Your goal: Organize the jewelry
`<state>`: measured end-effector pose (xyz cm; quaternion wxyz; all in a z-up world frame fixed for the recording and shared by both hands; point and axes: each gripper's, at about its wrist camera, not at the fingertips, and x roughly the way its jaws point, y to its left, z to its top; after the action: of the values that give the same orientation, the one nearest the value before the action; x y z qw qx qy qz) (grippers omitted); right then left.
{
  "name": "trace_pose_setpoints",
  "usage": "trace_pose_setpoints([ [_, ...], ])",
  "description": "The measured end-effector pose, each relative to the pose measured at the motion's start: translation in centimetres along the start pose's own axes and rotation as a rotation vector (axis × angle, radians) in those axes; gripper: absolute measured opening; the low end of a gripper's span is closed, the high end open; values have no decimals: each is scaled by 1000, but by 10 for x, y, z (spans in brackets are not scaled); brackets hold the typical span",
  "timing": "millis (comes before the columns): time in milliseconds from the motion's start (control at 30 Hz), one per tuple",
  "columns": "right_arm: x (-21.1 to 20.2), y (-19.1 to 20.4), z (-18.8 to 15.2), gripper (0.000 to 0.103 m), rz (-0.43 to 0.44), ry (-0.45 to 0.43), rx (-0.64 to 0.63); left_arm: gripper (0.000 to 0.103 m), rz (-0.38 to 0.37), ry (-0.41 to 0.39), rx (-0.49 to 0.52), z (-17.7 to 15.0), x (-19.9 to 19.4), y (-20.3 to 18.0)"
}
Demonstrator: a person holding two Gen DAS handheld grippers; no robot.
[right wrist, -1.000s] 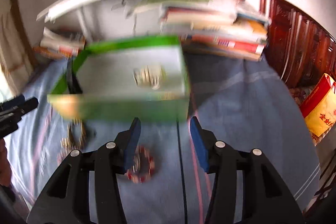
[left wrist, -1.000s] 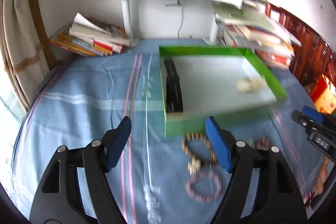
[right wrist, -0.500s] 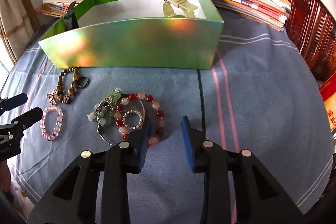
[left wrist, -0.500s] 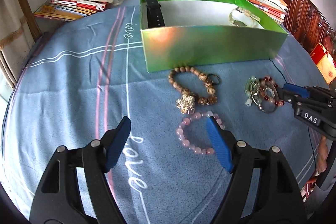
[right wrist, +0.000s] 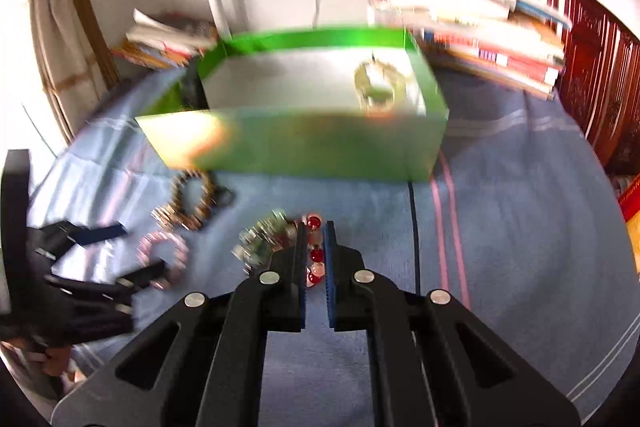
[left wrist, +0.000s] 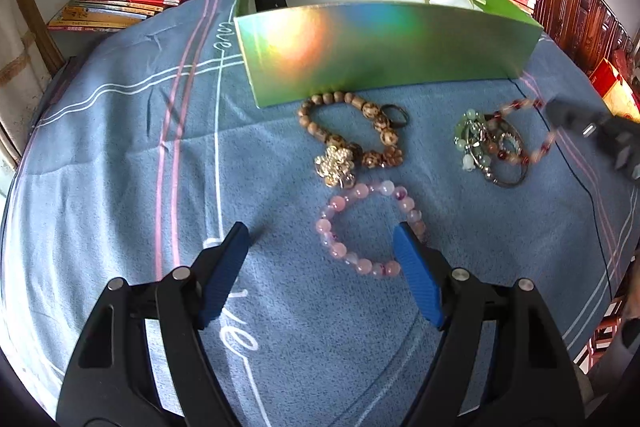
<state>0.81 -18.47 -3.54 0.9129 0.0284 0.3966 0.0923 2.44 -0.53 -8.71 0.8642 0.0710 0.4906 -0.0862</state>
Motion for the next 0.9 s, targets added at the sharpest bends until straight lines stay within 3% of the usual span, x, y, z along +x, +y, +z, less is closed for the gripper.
trace_pose_setpoints([
  [200,-41,-10,14,8,-44,-110,18,83,-5,5,-8,0,4,1],
  [367,-35,-26,11,8,-101,-77,58,83,-8,3,-8,1,4,3],
  [467,-33,-26,8,8,-68,-74,62,83,-8,3,-8,1,4,4],
  [567,-46,-20,11,8,-1,-113,51,84,-6,2,-10,0,4,4],
  [733,-73,-14,21,8,20,-195,47,84,-2,-2,-10,0,5,3],
  [867,-73,-18,23,8,-45,-189,52,84,-4,-3,-12,0,5,3],
  [900,-68,-21,22,13,-71,-166,55,84,-4,-3,-12,0,5,3],
])
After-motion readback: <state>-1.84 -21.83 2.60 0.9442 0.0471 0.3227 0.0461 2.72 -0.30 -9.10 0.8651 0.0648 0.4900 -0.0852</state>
